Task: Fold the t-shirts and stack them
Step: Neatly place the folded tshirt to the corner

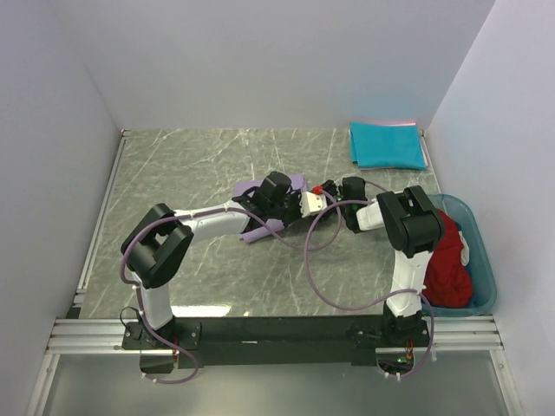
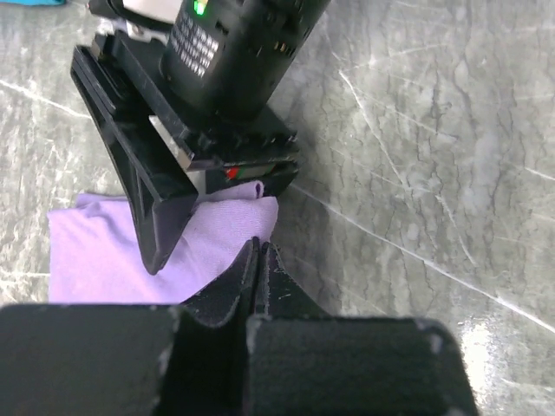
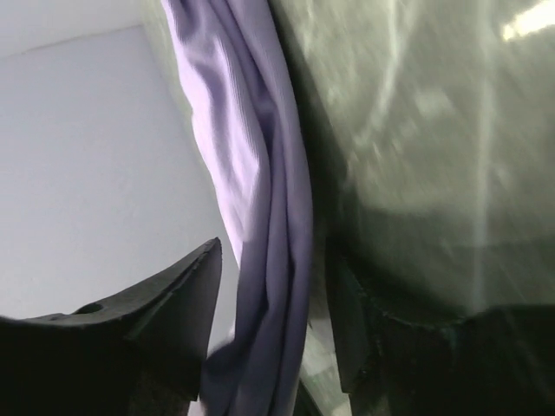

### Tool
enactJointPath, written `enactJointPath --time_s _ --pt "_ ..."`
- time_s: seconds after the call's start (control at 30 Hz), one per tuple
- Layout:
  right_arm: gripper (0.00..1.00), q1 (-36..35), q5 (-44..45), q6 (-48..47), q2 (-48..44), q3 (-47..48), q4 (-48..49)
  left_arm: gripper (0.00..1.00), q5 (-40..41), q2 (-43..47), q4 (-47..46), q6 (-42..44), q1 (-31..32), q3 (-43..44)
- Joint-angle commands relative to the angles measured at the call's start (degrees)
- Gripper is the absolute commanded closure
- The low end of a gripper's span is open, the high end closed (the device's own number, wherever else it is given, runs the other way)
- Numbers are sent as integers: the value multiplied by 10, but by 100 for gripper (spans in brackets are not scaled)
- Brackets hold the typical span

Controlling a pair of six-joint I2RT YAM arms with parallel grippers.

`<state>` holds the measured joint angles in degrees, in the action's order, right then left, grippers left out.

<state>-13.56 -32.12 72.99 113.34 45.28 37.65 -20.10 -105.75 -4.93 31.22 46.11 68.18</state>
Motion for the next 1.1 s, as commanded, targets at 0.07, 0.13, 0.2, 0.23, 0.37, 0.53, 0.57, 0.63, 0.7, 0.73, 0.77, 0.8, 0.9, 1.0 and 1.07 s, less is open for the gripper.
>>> enactJointPath --time_s 0.07,0.13,0.2,0.23,0.37,0.53,0.57,0.63,0.7,0.73,0.77,0.8,0.9,1.0,1.07 --pt "44 -9 33 8 58 46 12 99 -35 39 -10 -20 -3 22" --pt "45 -8 36 5 67 59 12 99 -36 38 -11 -19 -3 20" --pt "47 -9 43 1 75 72 10 99 -36 37 -13 -17 -5 13" --pt "48 -9 43 1 79 81 10 99 -37 37 -15 -17 -5 13" --pt "54 -9 48 -9 98 101 6 99 -37 35 -25 -16 -12 7" --pt "92 -15 39 -43 85 124 -21 79 -38 28 -3 -27 -23 26" --pt "97 -16 39 -65 77 128 -34 71 -43 30 21 -34 -26 32" --pt "100 -15 27 -107 65 163 -84 54 -57 49 47 -61 -40 37" --pt "100 -14 38 -209 48 208 -194 49 -68 84 91 -91 -51 30" --pt "100 -14 43 -247 41 252 -222 46 -70 96 105 -99 -64 19" --pt "100 -14 56 -323 38 276 -260 45 -70 121 119 -106 -71 12" --pt "100 -15 70 -358 38 303 -327 45 -71 134 144 -124 -78 4" --pt "100 -8 97 -462 53 404 -440 35 -52 181 188 -144 -102 -27" --pt "100 0 115 -533 76 498 -522 21 -12 225 212 -149 -118 -52" --pt "100 4 143 -594 96 572 -563 4 6 253 239 -157 -124 -62"
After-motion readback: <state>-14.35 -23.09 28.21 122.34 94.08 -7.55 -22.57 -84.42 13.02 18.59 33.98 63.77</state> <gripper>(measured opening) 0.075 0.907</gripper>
